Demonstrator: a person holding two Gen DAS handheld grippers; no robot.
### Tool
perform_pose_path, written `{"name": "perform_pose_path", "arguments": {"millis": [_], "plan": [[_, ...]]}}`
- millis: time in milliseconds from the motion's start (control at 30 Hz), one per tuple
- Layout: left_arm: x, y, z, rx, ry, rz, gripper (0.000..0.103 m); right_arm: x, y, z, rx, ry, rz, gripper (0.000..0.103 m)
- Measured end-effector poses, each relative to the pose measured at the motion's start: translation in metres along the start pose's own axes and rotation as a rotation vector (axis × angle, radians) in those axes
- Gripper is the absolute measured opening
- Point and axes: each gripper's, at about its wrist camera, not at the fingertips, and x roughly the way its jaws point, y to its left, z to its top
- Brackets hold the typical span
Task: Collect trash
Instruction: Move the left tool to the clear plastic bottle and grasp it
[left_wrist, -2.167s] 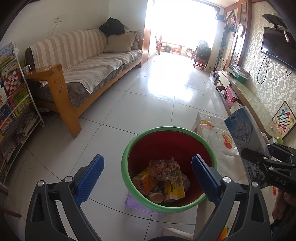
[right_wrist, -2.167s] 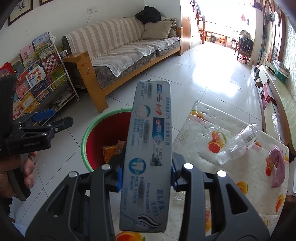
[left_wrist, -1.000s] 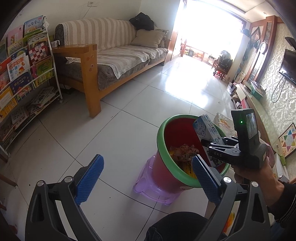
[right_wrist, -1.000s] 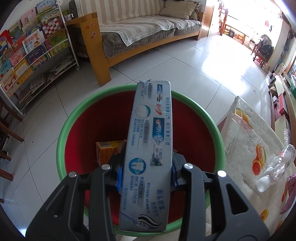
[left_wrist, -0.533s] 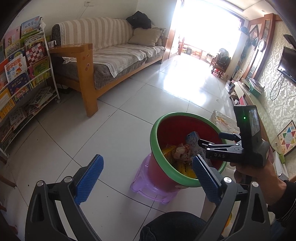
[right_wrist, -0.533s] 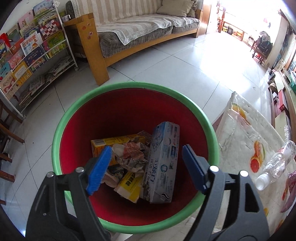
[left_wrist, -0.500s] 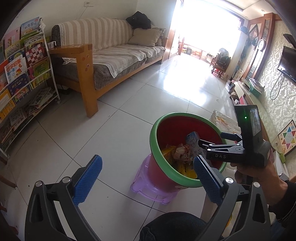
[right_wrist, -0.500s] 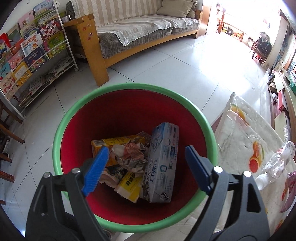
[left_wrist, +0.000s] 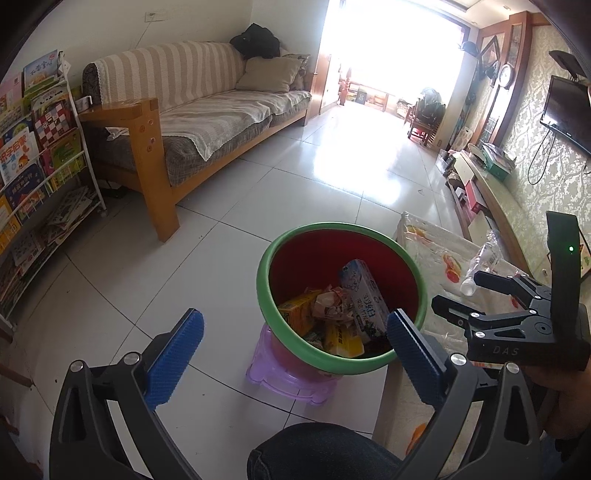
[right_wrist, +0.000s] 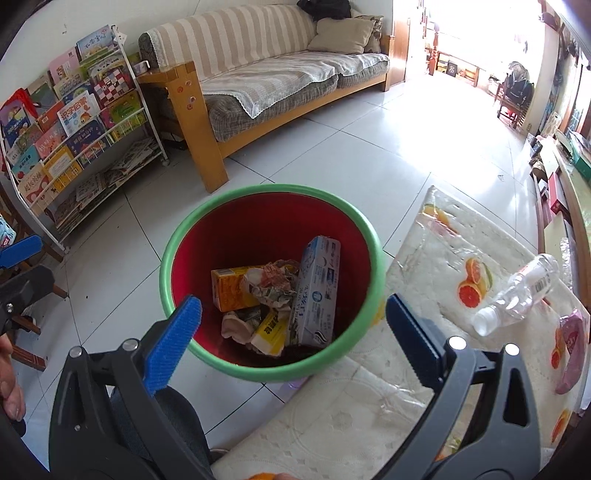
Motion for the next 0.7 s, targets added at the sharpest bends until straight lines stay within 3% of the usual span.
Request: {"name": "perform_pose_path", "arguments": {"millis": [400, 700], "plan": [[-0.002, -0.093, -0.001, 0.130, -0.003, -0.084, 0.095, -0.069, -0.079, -0.057, 0.118, -0.052, -0.089, 0.098], [0.017, -0.170, -0.011, 0.225, 0.028, -0.173, 0.095, -0.109, -0.140, -0.096, 0.198, -0.085, -0.189, 0.098]]}}
